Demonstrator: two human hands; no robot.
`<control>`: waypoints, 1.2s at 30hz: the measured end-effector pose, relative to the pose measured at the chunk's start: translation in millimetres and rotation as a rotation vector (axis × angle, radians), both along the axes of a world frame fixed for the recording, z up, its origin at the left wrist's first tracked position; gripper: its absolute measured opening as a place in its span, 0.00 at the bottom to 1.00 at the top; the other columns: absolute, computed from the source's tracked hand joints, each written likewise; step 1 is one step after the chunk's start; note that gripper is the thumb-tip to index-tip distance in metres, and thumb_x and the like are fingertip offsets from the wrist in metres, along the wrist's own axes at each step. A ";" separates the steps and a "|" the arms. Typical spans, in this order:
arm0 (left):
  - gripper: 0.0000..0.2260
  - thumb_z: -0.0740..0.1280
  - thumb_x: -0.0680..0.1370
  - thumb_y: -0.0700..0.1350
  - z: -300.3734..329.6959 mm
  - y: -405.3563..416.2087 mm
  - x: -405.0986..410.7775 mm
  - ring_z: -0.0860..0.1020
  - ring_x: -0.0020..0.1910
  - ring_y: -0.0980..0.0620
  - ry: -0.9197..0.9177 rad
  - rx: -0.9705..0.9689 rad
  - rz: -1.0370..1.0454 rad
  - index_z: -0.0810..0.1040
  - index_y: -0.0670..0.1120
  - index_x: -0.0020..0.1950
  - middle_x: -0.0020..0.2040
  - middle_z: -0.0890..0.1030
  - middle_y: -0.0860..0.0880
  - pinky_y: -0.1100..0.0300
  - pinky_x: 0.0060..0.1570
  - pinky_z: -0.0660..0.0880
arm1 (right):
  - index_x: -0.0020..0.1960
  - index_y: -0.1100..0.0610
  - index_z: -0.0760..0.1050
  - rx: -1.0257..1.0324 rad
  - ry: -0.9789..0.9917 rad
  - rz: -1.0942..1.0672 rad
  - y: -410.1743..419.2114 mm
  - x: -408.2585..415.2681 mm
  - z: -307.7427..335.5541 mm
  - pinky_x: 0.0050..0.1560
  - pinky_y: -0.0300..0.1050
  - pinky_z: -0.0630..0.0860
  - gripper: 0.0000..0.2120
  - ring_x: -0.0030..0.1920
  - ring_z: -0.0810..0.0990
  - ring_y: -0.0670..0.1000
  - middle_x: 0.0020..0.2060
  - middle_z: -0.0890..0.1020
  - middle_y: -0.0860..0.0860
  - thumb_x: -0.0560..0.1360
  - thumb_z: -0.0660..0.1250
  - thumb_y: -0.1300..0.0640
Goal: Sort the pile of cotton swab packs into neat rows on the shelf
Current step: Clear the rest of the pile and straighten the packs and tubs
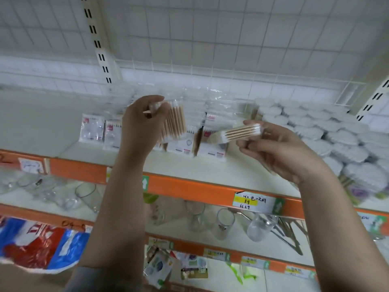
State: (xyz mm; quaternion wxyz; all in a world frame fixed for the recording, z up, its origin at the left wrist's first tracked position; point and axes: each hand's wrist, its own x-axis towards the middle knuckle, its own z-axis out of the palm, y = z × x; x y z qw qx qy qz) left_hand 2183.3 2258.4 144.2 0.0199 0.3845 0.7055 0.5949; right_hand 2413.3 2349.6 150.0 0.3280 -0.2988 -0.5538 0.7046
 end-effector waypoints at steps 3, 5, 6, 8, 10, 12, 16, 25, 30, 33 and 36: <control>0.09 0.67 0.77 0.47 4.8 0.4 -4.5 0.78 0.45 0.54 0.006 -0.004 -0.010 0.79 0.49 0.56 0.49 0.80 0.52 0.67 0.33 0.72 | 0.57 0.64 0.74 0.254 -0.170 -0.056 -2.5 -7.5 -0.9 0.40 0.35 0.80 0.10 0.36 0.84 0.47 0.35 0.82 0.55 0.76 0.64 0.68; 0.10 0.67 0.77 0.47 7.3 0.7 -8.1 0.78 0.44 0.56 0.011 0.010 -0.015 0.79 0.49 0.57 0.50 0.80 0.52 0.68 0.33 0.73 | 0.57 0.61 0.75 0.450 -0.357 -0.092 -0.7 -13.3 -1.0 0.36 0.34 0.78 0.12 0.31 0.80 0.43 0.32 0.79 0.54 0.75 0.68 0.61; 0.10 0.67 0.77 0.47 8.3 0.8 -10.0 0.78 0.44 0.57 0.015 0.013 -0.018 0.79 0.49 0.57 0.50 0.80 0.52 0.71 0.33 0.73 | 0.57 0.58 0.75 0.558 -0.452 -0.122 0.4 -16.3 -0.1 0.32 0.31 0.75 0.12 0.28 0.76 0.41 0.30 0.76 0.52 0.74 0.69 0.58; 0.10 0.66 0.77 0.47 9.2 1.3 -14.0 0.78 0.45 0.58 0.025 0.009 -0.026 0.79 0.49 0.57 0.50 0.80 0.53 0.75 0.34 0.71 | 0.60 0.52 0.75 0.742 -0.591 -0.182 4.4 -21.8 1.5 0.30 0.27 0.67 0.16 0.27 0.70 0.41 0.30 0.70 0.47 0.74 0.69 0.52; 0.10 0.66 0.77 0.47 9.4 2.2 -18.2 0.78 0.47 0.58 0.034 -0.006 -0.037 0.79 0.49 0.57 0.50 0.80 0.54 0.72 0.37 0.72 | 0.63 0.53 0.75 0.831 -0.683 -0.203 7.1 -27.0 4.1 0.38 0.26 0.65 0.18 0.38 0.73 0.41 0.38 0.73 0.44 0.74 0.68 0.49; 0.10 0.66 0.77 0.48 9.5 3.0 -22.4 0.78 0.46 0.59 0.037 -0.025 -0.055 0.79 0.50 0.57 0.50 0.79 0.54 0.73 0.36 0.71 | 0.63 0.52 0.76 0.862 -0.761 -0.209 10.2 -33.0 5.1 0.55 0.37 0.66 0.19 0.54 0.73 0.49 0.51 0.73 0.48 0.74 0.67 0.47; 0.10 0.66 0.77 0.48 8.9 4.6 -30.8 0.77 0.47 0.59 0.059 -0.039 -0.079 0.79 0.50 0.58 0.50 0.79 0.56 0.73 0.39 0.70 | 0.59 0.53 0.77 0.928 -0.825 -0.165 12.7 -43.4 7.7 0.52 0.44 0.69 0.15 0.53 0.74 0.51 0.49 0.76 0.53 0.76 0.64 0.47; 0.09 0.66 0.78 0.47 5.3 8.5 -42.8 0.76 0.43 0.65 -0.018 -0.040 -0.200 0.79 0.50 0.57 0.46 0.77 0.60 0.68 0.39 0.74 | 0.64 0.55 0.76 0.996 -0.841 -0.042 10.3 -71.0 -7.2 0.54 0.44 0.73 0.17 0.50 0.78 0.53 0.51 0.77 0.55 0.77 0.65 0.52; 0.08 0.66 0.77 0.47 -0.1 8.3 -45.2 0.78 0.45 0.59 -0.042 -0.040 -0.240 0.79 0.52 0.55 0.50 0.80 0.53 0.65 0.39 0.73 | 0.61 0.56 0.77 0.991 -0.807 -0.114 8.2 -76.8 -21.6 0.57 0.40 0.70 0.15 0.54 0.76 0.51 0.50 0.75 0.51 0.76 0.68 0.57; 0.08 0.67 0.77 0.48 -0.2 5.5 -41.8 0.77 0.43 0.63 -0.053 -0.040 -0.237 0.79 0.53 0.56 0.49 0.79 0.56 0.65 0.39 0.73 | 0.58 0.56 0.80 0.996 -0.741 -0.191 6.3 -78.2 -32.2 0.59 0.46 0.72 0.12 0.54 0.77 0.53 0.51 0.80 0.52 0.74 0.69 0.59; 0.08 0.66 0.77 0.48 0.3 2.6 -34.6 0.76 0.41 0.66 -0.055 -0.040 -0.223 0.79 0.54 0.56 0.46 0.76 0.62 0.68 0.38 0.73 | 0.60 0.55 0.79 1.026 -0.742 -0.246 5.5 -72.9 -39.2 0.60 0.40 0.66 0.15 0.58 0.74 0.53 0.55 0.81 0.51 0.73 0.70 0.57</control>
